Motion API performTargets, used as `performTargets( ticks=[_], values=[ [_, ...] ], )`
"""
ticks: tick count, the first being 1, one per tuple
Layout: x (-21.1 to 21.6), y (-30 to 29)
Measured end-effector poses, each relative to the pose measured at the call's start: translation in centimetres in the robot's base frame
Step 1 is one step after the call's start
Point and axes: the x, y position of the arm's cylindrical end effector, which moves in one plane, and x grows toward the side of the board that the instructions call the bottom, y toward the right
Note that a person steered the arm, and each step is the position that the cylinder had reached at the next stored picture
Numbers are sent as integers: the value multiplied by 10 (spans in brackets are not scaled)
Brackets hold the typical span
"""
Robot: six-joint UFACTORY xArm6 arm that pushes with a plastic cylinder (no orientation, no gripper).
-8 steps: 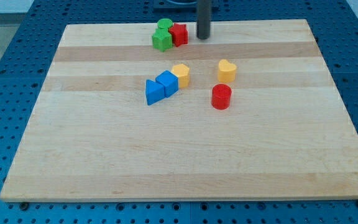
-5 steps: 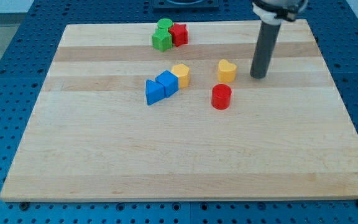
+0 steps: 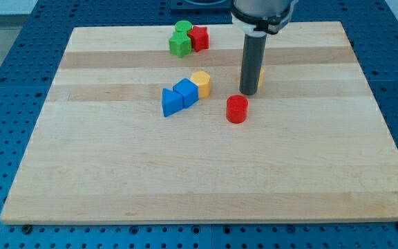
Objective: Slide the heart closer to the red star
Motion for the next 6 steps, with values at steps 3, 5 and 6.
performTargets(
  ticks=[3, 5, 6],
  values=[
    [-55, 25],
    [-63, 67],
    [-82, 68]
  ],
)
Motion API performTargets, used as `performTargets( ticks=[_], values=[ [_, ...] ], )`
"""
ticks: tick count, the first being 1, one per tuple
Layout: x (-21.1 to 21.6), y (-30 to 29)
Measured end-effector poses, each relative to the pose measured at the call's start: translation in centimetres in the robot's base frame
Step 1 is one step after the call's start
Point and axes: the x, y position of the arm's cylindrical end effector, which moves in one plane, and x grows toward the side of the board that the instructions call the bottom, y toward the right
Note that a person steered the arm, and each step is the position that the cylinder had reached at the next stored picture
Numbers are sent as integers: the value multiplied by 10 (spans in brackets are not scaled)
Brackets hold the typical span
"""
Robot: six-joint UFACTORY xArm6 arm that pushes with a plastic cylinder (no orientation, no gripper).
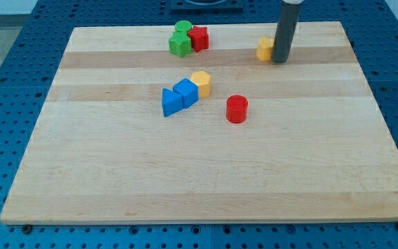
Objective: Slide the heart closer to the red star
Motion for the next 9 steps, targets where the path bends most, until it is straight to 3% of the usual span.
performTargets(
  ticks=[3, 7, 9],
  values=[
    [-50, -35],
    [-17, -61],
    [-31, -100]
  ],
)
